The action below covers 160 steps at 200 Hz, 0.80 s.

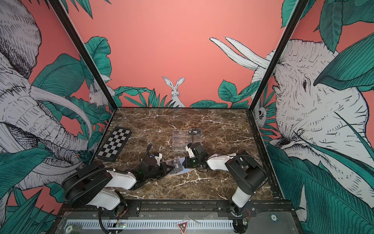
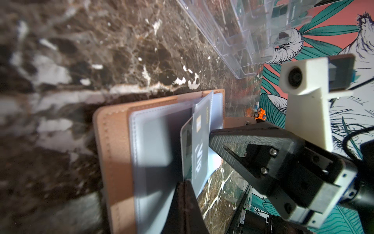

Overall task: Take the credit cards out of the card holder
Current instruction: Take out the credit card from the card slot.

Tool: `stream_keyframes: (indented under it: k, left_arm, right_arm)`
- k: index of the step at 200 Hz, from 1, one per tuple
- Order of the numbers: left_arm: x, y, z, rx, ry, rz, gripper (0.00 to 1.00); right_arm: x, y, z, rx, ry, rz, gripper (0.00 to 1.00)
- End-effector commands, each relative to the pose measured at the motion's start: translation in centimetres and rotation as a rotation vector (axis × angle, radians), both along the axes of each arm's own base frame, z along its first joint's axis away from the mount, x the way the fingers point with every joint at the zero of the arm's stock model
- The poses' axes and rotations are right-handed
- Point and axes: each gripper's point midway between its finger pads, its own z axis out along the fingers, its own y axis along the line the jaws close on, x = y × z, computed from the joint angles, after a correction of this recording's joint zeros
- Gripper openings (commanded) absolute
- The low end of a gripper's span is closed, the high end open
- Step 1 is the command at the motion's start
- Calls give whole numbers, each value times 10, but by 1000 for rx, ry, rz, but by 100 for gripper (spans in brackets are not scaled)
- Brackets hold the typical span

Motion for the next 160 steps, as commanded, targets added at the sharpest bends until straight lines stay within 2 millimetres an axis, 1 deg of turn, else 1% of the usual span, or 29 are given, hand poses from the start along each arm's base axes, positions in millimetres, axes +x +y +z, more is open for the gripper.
stream_keyframes:
  k: [1, 13, 22, 50, 63, 108, 160]
  left_arm:
    - [-3, 4, -5, 19, 3, 5, 4]
    - [-2, 4, -5, 11, 6, 10, 19]
    - [-2, 5, -6, 10, 9, 15, 25]
    - [-3, 5, -10, 18, 16, 16, 34]
    - [-2, 4, -11, 19, 20, 13, 37]
    - [-3, 5, -19, 30, 44, 23, 37]
    - [-1, 6, -18, 29, 36, 33, 23]
  right_arm:
    - [-27, -18, -35, -113, 113, 11, 0]
    - [-27, -18, -35, -111, 112, 10, 0]
    - [-26, -17, -34, -110, 111, 10, 0]
    - [-27, -16, -34, -105, 112, 12, 0]
    - [-26, -16, -34, -103, 112, 13, 0]
    - [-28, -15, -33, -95, 113, 17, 0]
    - [-31, -15, -34, -94, 122, 20, 0]
